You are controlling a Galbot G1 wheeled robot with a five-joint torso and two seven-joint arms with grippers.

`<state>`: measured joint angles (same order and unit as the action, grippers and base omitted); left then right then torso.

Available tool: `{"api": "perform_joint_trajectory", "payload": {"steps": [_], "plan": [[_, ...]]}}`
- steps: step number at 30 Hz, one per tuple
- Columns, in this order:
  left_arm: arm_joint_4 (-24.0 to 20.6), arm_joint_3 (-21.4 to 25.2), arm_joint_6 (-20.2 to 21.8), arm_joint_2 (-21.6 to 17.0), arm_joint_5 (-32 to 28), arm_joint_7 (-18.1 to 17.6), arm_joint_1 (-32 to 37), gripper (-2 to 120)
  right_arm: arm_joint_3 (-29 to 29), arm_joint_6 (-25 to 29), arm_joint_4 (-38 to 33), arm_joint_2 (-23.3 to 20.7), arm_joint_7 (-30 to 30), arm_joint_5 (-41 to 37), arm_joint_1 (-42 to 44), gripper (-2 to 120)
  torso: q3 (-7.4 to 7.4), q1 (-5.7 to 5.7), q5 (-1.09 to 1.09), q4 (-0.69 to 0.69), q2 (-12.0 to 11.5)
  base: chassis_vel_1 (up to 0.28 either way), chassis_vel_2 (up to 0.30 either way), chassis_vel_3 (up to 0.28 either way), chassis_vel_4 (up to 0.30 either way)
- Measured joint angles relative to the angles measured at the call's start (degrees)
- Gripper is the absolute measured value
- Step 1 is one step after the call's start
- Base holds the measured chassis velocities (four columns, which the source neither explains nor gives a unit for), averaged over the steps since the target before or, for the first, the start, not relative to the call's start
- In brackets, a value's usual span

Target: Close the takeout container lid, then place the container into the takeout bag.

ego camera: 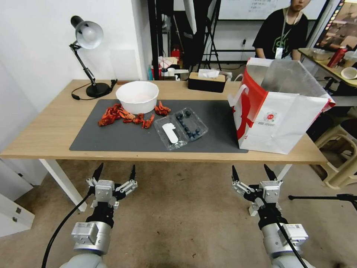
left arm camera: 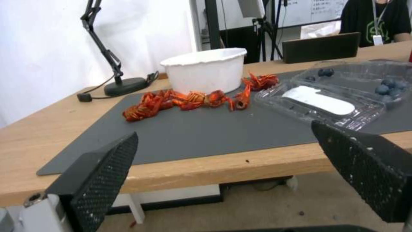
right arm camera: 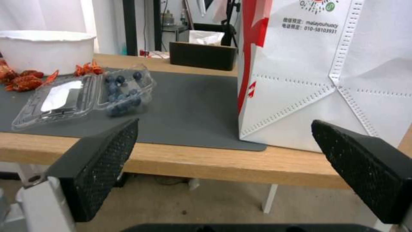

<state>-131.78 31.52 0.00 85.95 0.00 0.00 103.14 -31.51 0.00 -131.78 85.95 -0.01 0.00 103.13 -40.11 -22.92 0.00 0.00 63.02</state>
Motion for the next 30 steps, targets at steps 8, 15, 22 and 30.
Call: {"api": "perform_joint_trajectory", "payload": {"steps": [8, 15, 22, 30], "plan": [[0.0, 0.0, 0.0, 0.0, 0.0, 0.0, 0.0, 100, 0.0, 0.0, 0.0, 0.0, 0.0, 0.0, 0.0, 100, 0.0, 0.0, 0.0, 0.0, 0.0, 0.0, 0.0, 0.0, 0.0], [0.0, 0.0, 0.0, 0.0, 0.0, 0.0, 0.0, 100, 0.0, 0.0, 0.0, 0.0, 0.0, 0.0, 0.0, 100, 0.0, 0.0, 0.0, 0.0, 0.0, 0.0, 0.0, 0.0, 0.0], [0.0, 0.0, 0.0, 0.0, 0.0, 0.0, 0.0, 100, 0.0, 0.0, 0.0, 0.0, 0.0, 0.0, 0.0, 100, 0.0, 0.0, 0.0, 0.0, 0.0, 0.0, 0.0, 0.0, 0.0], [0.0, 0.0, 0.0, 0.0, -0.01, 0.0, -0.02, 100, 0.0, -0.02, 0.0, 0.0, 0.0, 0.0, -0.01, 100, 0.0, 0.0, 0.0, 0.0, 0.0, 0.0, 0.0, 0.0, 0.0]]}}
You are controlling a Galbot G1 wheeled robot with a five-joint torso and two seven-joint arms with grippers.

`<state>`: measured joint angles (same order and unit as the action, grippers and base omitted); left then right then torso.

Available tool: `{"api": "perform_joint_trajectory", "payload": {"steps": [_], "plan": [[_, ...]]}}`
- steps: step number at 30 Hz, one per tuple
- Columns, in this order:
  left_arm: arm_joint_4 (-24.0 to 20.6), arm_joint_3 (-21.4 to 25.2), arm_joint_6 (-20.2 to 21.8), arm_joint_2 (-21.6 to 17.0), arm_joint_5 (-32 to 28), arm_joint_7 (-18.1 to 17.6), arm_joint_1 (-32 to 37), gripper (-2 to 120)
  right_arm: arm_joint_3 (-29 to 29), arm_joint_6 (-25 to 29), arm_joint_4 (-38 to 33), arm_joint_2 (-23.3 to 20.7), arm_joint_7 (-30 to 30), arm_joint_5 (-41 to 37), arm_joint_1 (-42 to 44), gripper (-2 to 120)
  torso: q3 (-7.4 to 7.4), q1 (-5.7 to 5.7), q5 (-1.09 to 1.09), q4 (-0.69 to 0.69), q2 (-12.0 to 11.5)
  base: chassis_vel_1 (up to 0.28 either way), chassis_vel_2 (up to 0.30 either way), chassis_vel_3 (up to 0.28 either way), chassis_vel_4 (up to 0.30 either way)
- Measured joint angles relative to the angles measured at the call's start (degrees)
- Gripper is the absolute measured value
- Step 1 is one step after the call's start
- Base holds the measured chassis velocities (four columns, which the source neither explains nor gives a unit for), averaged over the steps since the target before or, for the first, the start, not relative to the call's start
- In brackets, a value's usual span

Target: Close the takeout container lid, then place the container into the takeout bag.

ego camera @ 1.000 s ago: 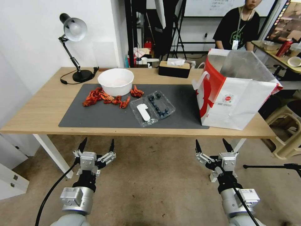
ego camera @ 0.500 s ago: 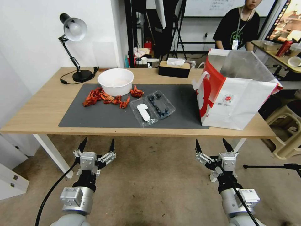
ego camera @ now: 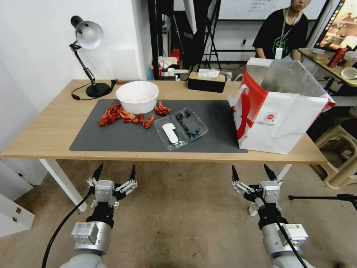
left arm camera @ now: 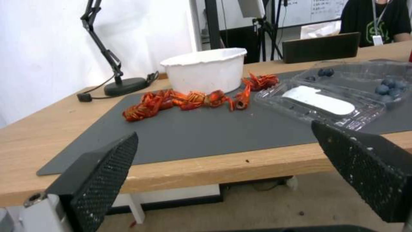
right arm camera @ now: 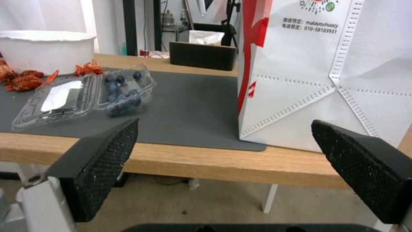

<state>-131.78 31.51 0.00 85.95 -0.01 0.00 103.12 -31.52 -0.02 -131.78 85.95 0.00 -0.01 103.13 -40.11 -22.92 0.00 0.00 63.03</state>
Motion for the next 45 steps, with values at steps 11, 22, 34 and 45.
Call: {"api": "perform_joint_trajectory", "payload": {"steps": [11, 22, 34, 45], "plan": [[-1.39, -4.2, 13.23, 4.51, -6.91, -0.86, -9.24, 100, -2.06, -8.77, -1.04, -0.14, -0.43, -3.52, -5.1, 100, 0.0, 0.0, -0.01, 0.0, 0.0, 0.0, 0.0, 0.0, 0.0], [0.47, -4.95, 12.55, 5.51, -10.19, -1.41, -12.52, 100, -3.97, -19.23, 0.81, -3.11, -2.4, -12.26, -15.55, 100, 0.0, 0.0, 0.01, 0.01, -0.02, 0.0, 0.0, 0.0, 0.0], [1.67, -4.19, 11.72, 5.2, -10.17, -0.84, -13.35, 100, 0.84, -18.26, 3.84, -7.29, -4.08, -16.14, -19.33, 100, 0.0, 0.0, 0.0, 0.0, -0.01, 0.0, 0.0, 0.0, 0.0], [1.93, -3.05, 10.69, 5.63, -10.11, -0.69, -13.19, 100, 9.6, -20.48, 9.96, -10.88, -10.2, -19.37, -28.96, 100, 0.0, 0.0, 0.01, -0.01, -0.01, 0.0, 0.0, 0.0, 0.0]]}}
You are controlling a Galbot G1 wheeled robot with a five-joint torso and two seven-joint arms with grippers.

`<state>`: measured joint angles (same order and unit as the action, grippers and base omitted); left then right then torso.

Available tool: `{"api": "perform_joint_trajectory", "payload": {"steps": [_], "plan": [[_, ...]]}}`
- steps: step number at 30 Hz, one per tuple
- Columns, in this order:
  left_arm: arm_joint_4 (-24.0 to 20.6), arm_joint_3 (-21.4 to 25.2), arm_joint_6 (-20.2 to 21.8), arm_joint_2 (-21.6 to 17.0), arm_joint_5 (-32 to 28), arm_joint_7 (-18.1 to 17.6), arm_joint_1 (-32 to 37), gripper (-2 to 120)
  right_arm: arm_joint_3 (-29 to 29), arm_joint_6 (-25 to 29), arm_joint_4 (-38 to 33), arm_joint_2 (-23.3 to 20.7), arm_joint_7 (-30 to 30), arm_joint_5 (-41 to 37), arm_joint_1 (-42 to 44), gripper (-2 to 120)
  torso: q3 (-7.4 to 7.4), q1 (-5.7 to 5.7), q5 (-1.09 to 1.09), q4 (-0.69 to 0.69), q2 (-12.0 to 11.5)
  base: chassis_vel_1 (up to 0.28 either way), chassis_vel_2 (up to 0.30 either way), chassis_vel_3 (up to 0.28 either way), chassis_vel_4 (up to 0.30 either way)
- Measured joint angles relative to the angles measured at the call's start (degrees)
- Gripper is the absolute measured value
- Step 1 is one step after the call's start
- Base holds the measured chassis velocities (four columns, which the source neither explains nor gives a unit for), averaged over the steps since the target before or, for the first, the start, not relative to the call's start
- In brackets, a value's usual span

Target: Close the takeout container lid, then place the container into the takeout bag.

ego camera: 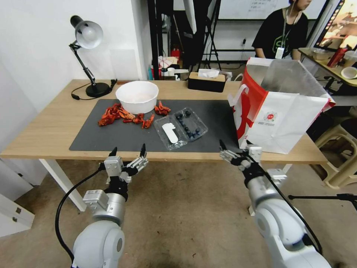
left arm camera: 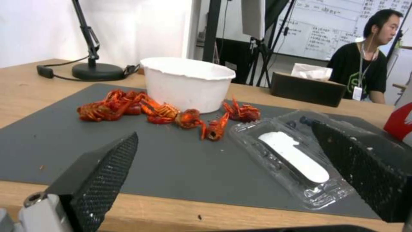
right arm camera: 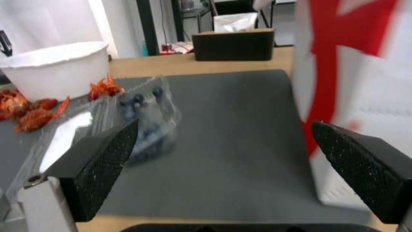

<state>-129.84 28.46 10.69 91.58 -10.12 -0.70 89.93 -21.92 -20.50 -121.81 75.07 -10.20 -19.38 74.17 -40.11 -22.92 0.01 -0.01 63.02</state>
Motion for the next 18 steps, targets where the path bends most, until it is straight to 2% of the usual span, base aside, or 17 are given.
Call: {"api": "perform_joint_trajectory", "payload": {"steps": [1, 3, 5, 6, 10, 18], "plan": [[0.0, 0.34, -0.18, 0.1, 0.01, 0.03, 0.16, 100, 2.65, -0.98, 1.76, -0.63, -2.25, -1.59, -3.44, 100, 0.0, 0.0, -0.02, 0.01, 0.01, 0.0, 0.0, 0.0, 0.0], [0.0, 0.42, -0.23, 0.11, 0.01, 0.04, 0.19, 100, 3.22, -1.24, 2.15, -0.75, -2.81, -2.0, -4.28, 100, 0.0, 0.0, -0.02, 0.01, 0.01, 0.0, 0.0, 0.0, 0.0], [-0.09, 1.17, -0.57, 0.19, 0.01, 0.05, 0.33, 100, 6.98, -3.43, 5.02, -1.23, -7.08, -4.15, -10.24, 100, 0.0, 0.0, 0.0, 0.02, 0.01, 0.0, 0.0, 0.0, 0.0], [-0.09, 1.17, -0.57, 0.19, 0.01, 0.05, 0.33, 100, 6.98, -3.43, 5.02, -1.23, -7.08, -4.15, -10.24, 100, 0.0, 0.0, 0.0, 0.02, 0.01, 0.0, 0.0, 0.0, 0.0], [-0.23, 2.36, -1.27, 0.21, -0.04, 0.09, 0.65, 100, 10.92, -7.07, 8.94, -1.3, -13.31, -7.09, -16.17, 100, 0.0, 0.0, -0.01, 0.02, 0.01, 0.0, 0.0, 0.0, 0.0], [-0.34, 3.64, -1.99, 0.19, -0.32, 0.11, 1.02, 100, 13.27, -10.45, 13.4, -1.18, -16.79, -10.15, -20.83, 100, -0.01, 0.0, -0.01, 0.01, 0.01, 0.0, 0.0, 0.0, 0.0]]}}
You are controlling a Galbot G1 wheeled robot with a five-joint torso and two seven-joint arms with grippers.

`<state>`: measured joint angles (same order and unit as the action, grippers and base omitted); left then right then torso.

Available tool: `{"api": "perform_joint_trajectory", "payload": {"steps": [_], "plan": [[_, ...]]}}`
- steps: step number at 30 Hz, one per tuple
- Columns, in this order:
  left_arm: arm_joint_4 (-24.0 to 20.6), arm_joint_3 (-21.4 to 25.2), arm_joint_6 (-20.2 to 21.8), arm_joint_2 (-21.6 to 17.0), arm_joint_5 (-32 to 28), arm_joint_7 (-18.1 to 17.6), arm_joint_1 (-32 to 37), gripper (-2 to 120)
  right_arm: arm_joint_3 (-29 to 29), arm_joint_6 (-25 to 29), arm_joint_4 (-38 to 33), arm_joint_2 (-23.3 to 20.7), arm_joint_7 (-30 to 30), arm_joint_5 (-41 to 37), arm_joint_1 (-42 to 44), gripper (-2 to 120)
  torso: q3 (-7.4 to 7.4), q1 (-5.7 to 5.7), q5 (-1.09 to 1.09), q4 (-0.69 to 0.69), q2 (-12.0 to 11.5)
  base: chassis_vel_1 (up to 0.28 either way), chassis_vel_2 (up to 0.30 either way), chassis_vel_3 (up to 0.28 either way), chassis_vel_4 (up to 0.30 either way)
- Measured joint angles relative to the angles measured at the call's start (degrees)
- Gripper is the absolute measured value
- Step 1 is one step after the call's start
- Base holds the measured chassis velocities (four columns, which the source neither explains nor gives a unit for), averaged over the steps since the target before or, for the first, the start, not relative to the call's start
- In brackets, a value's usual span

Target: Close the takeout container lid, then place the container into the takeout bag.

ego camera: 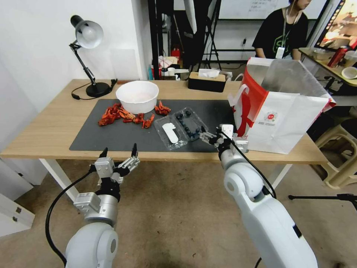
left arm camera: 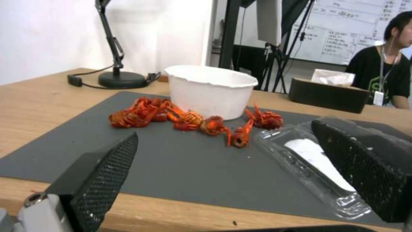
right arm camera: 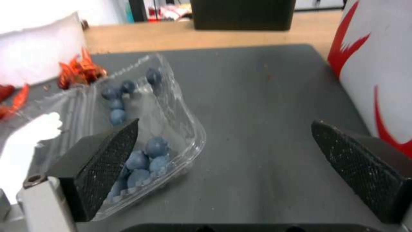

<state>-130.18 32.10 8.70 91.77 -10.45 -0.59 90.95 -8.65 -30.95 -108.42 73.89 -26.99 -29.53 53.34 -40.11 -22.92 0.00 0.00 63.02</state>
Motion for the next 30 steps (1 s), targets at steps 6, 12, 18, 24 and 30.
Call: {"api": "perform_joint_trajectory", "payload": {"steps": [6, 12, 18, 24, 30], "plan": [[-0.02, 0.6, -0.17, -0.05, -0.4, 0.0, 0.09, 100, 0.74, -1.32, 2.88, 0.73, -1.71, -1.14, -2.72, 100, 0.0, 0.0, 0.0, 0.0, 0.0, 0.0, 0.0, 0.0, 0.0], [0.01, 0.65, -0.32, -0.04, -0.45, 0.0, 0.1, 100, 0.72, -2.84, 3.75, 1.07, -2.69, -0.97, -3.33, 100, 0.0, 0.0, 0.0, 0.0, 0.0, 0.0, 0.0, 0.0, 0.0], [0.26, 0.65, -0.41, -0.09, -0.5, 0.0, -0.08, 100, 0.47, -3.99, 4.17, 1.14, -3.21, -0.7, -3.22, 100, 0.0, 0.01, 0.0, 0.0, 0.0, 0.0, 0.0, 0.0, 0.0], [0.72, 0.57, -0.74, -0.13, -0.52, -0.02, -0.18, 100, -0.15, -5.66, 3.53, 1.24, -3.62, -0.65, -2.5, 100, 0.01, 0.01, 0.0, 0.0, 0.0, 0.0, 0.0, 0.0, 0.0], [0.85, 0.45, -0.87, -0.21, -0.51, -0.04, -0.34, 100, -0.58, -7.48, 2.56, 1.3, -3.66, -0.62, -1.61, 100, 0.01, 0.01, 0.0, 0.0, 0.0, 0.0, 0.0, 0.0, 0.0]]}}
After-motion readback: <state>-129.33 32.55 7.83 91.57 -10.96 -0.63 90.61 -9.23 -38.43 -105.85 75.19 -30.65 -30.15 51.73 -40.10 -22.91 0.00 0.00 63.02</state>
